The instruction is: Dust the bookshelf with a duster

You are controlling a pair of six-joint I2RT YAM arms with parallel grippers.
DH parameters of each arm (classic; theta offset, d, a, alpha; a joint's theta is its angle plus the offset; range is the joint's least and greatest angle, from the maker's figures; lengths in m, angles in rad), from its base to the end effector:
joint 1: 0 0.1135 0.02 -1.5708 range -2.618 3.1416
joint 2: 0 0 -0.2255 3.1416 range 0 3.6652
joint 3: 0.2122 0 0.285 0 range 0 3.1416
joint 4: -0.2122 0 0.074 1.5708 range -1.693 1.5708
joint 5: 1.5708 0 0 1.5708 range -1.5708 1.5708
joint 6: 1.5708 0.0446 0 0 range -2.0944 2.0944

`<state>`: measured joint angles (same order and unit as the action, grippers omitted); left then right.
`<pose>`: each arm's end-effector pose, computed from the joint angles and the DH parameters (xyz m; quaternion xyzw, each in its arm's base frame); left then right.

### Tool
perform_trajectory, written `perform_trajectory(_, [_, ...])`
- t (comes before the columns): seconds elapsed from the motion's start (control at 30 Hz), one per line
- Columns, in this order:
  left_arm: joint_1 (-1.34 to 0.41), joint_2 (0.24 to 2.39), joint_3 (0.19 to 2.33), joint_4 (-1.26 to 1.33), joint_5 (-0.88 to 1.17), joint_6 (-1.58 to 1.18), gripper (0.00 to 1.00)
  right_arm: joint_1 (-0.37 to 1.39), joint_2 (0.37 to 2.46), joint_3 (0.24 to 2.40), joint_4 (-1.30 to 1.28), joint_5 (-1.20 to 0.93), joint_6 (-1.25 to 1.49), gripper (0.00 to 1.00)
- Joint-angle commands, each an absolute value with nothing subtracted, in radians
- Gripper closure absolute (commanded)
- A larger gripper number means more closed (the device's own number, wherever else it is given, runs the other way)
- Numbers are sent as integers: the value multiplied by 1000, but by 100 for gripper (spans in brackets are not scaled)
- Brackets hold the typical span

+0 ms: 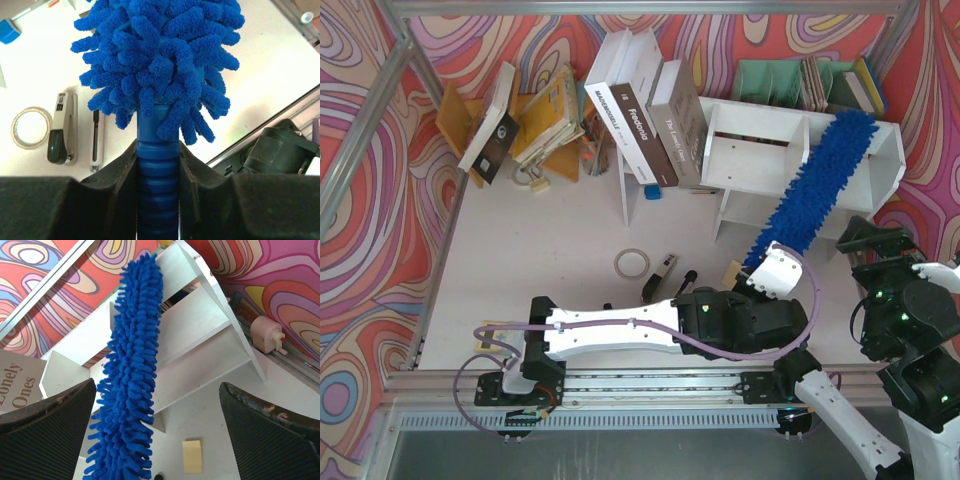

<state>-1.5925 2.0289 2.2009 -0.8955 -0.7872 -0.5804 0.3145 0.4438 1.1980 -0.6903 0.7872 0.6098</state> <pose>0.0215 -0.4636 0.3527 0.2702 0.8128 -0.1732 0.4862 0.0892 -0.0042 0.4516 0.3696 0.5838 0.0655 0.7199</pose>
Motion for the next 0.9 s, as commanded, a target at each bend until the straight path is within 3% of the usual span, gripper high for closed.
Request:
perform_trajectory(0.0, [-1585, 2039, 2233, -995, -810, -668, 100, 314, 428, 1193, -697, 809, 602, 1])
perform_trajectory(0.53, [-1572, 2071, 2208, -1028, -665, -695, 100, 314, 419, 1188, -715, 806, 614, 1])
perform_trajectory(0.87, [-1578, 2109, 2300, -890, -583, -526, 100, 314, 422, 1183, -725, 799, 634, 1])
